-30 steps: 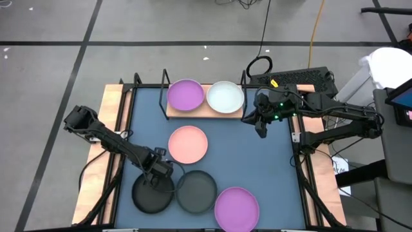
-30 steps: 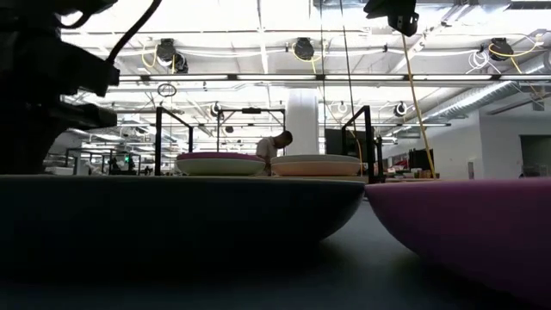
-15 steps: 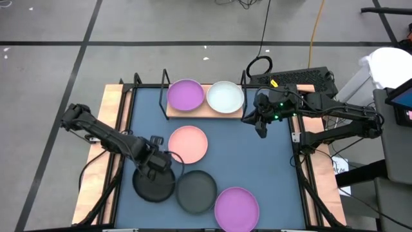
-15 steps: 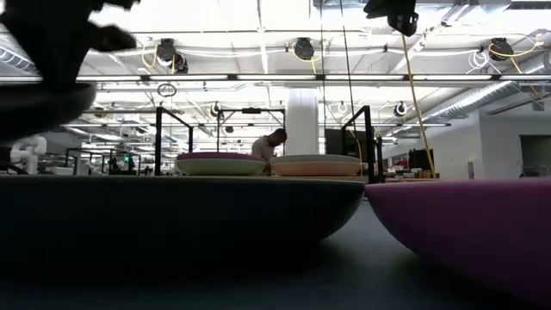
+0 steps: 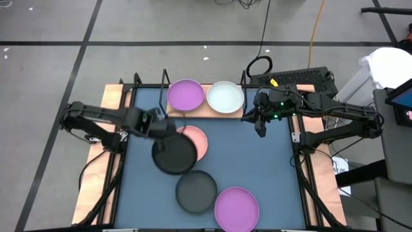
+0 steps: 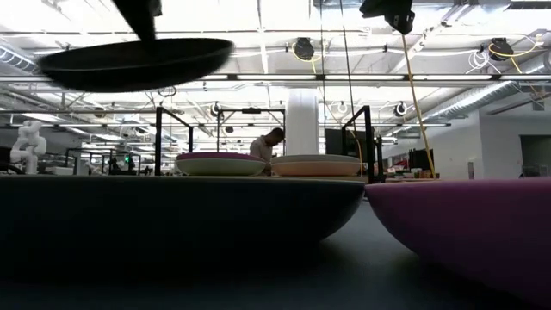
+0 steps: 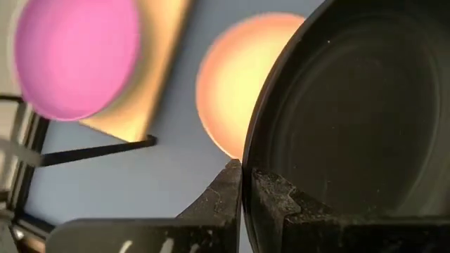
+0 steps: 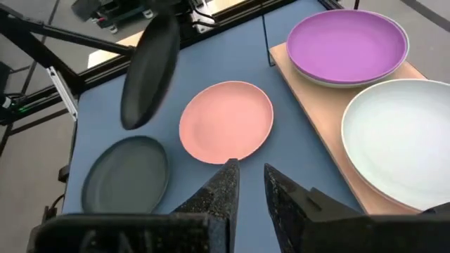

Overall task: Place and stack plates onto a shelf
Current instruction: Stack the left black plate on top of the purple plate

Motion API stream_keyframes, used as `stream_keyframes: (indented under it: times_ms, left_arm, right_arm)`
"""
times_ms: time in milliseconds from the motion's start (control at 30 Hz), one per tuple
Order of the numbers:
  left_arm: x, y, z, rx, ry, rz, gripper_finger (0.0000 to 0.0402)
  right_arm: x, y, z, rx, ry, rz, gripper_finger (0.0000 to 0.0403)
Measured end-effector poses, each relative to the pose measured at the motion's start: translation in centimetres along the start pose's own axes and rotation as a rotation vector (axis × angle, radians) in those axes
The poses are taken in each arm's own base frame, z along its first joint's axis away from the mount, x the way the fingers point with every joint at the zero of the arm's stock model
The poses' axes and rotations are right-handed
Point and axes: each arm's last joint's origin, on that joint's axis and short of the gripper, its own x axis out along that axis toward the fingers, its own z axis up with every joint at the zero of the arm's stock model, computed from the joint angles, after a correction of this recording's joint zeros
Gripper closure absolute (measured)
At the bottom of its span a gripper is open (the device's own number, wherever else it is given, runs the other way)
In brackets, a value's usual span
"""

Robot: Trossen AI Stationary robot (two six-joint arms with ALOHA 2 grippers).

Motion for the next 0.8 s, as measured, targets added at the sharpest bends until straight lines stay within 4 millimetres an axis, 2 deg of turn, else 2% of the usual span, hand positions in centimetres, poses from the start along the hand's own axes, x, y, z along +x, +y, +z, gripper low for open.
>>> stream_keyframes:
  times_ms: [300, 633, 800]
  left_arm:
    - [0.5, 6.4, 3.4, -0.413, -0.140, 0.044, 0.0379]
    - [1.0, 12.7, 5.7, -0.654, -0.362, 0.053, 0.0378]
    - [1.2, 16.5, 5.7, -0.668, -0.414, 0.073, 0.0378]
  right_arm:
    - [0.0, -0.2, 0.1, 0.001, -0.022, -0.069, 0.0348]
    - [0.0, -0.2, 0.1, 0.054, -0.025, -0.074, 0.0348]
    - [0.0, -0.4, 0.1, 0.080, -0.048, -0.132, 0.0348]
